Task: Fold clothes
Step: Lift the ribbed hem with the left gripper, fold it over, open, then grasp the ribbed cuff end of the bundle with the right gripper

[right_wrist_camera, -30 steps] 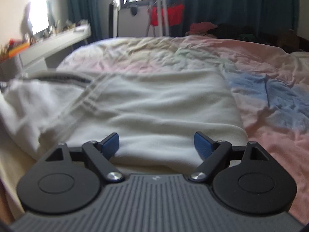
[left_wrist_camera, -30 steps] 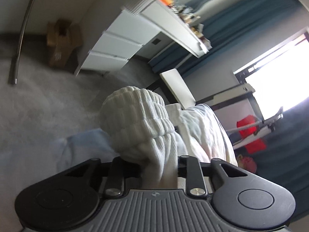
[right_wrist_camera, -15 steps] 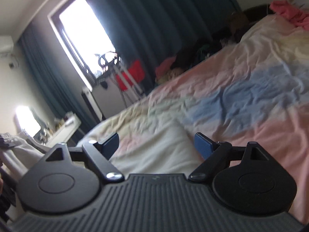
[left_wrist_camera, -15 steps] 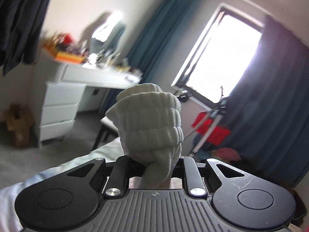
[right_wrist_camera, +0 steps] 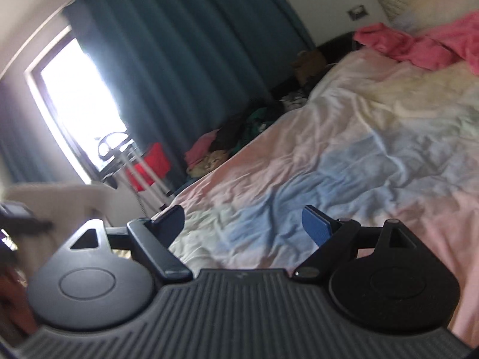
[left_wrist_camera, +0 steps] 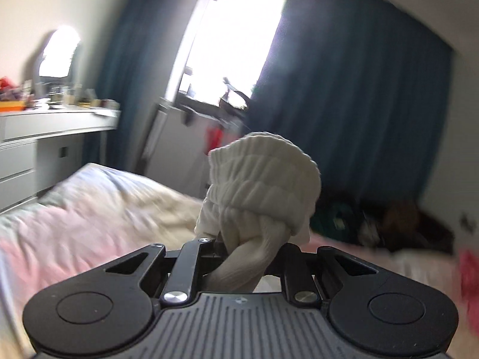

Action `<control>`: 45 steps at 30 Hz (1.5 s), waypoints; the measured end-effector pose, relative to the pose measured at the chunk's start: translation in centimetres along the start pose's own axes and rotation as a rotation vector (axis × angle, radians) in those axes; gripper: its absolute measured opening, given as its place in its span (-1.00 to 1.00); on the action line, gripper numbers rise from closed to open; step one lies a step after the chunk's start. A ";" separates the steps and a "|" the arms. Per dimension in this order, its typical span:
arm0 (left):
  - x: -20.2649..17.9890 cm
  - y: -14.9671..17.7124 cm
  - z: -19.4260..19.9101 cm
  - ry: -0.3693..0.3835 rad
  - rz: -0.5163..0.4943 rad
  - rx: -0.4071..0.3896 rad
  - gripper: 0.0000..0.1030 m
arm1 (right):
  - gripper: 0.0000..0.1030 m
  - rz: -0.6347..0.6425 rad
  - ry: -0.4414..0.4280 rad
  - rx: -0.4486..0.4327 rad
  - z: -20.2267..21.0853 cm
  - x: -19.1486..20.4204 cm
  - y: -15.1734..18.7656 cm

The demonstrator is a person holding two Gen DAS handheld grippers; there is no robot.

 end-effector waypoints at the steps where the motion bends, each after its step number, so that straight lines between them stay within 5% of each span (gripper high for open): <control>1: -1.2 2.2 -0.9 0.017 -0.025 0.035 -0.70 | 0.69 -0.017 0.004 -0.002 0.0 -0.5 -0.2; 5: -2.9 8.9 -4.1 0.052 -0.080 0.178 -0.69 | 0.70 -0.089 -0.014 0.006 -0.2 -2.1 -0.4; 11: -1.0 9.2 -5.2 0.102 -0.125 0.245 -0.53 | 0.70 -0.131 -0.066 0.055 -1.4 -2.1 0.4; 13: 0.6 9.0 -5.8 0.122 -0.133 0.298 -0.34 | 0.70 -0.128 -0.100 0.072 -1.6 -1.5 0.7; 15: 2.7 9.6 -5.6 0.135 -0.142 0.359 0.07 | 0.70 -0.124 -0.135 0.087 -1.8 -0.9 1.1; 19: 5.3 10.4 -4.1 0.205 -0.185 0.403 0.38 | 0.70 -0.125 -0.202 0.136 -2.0 0.3 2.0; 20: 6.0 10.5 -3.4 0.222 -0.189 0.410 0.71 | 0.70 -0.125 -0.215 0.151 -2.2 0.6 2.3; 21: 6.7 10.6 -2.8 0.242 -0.188 0.417 0.77 | 0.70 -0.123 -0.224 0.167 -2.3 0.9 2.6; 25: 9.5 10.1 0.3 0.283 -0.200 0.422 0.78 | 0.71 -0.126 -0.273 0.240 -2.9 2.2 4.2; 35: 19.0 7.6 5.2 0.131 -0.223 0.255 0.83 | 0.71 -0.120 -0.235 0.400 -4.6 3.2 9.1; 42: 21.7 7.6 4.9 0.149 -0.145 0.281 0.83 | 0.70 -0.189 -0.249 0.424 -7.0 3.9 10.6; 45: 21.9 7.8 3.7 0.166 -0.117 0.283 0.84 | 0.45 -0.099 -0.177 0.405 -8.5 5.0 10.8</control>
Point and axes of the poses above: each gripper's, at about its wrist camera, not at the fingertips, and z roughly against the way its jaws point, x to its left, y to its underside, the point moved 9 cm from there along -z, roughly the way its jaws point, and after that the axes turned 8 degrees about x, right-handed, at the moved point
